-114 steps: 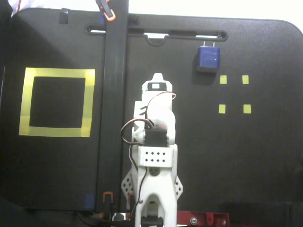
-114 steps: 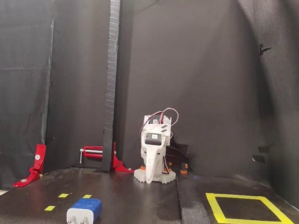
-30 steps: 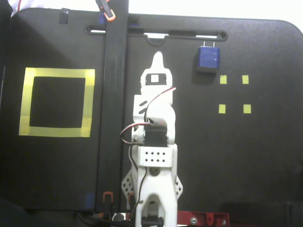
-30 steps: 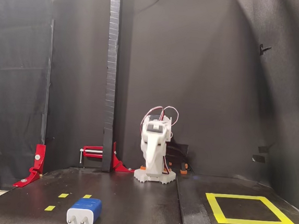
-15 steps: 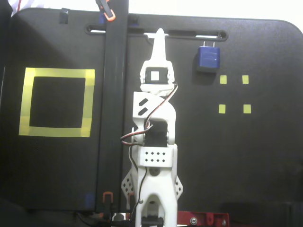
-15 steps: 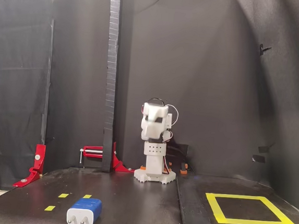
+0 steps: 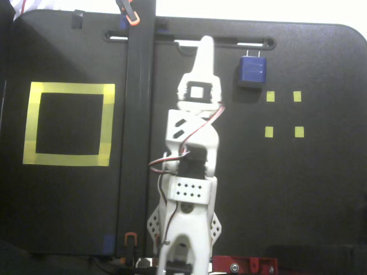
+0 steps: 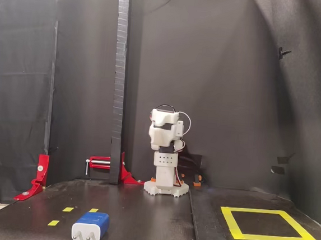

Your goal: Grasp the block and place it in the designated area.

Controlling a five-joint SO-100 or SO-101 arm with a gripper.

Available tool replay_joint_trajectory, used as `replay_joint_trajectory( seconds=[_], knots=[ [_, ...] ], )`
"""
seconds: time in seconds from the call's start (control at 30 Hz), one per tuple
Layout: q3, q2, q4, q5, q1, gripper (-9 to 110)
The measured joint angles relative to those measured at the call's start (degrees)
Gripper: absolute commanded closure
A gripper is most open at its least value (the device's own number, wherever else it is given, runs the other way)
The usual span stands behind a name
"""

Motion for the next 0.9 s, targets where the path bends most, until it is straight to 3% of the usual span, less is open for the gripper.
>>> replay_joint_trajectory(
  seconds=[0.47,0.9],
  knots=[
    [0.0,0.0,3.78,0.0,18.28,102],
    [-0.09,-1.05,1.67,2.2,21.62,102]
  ],
)
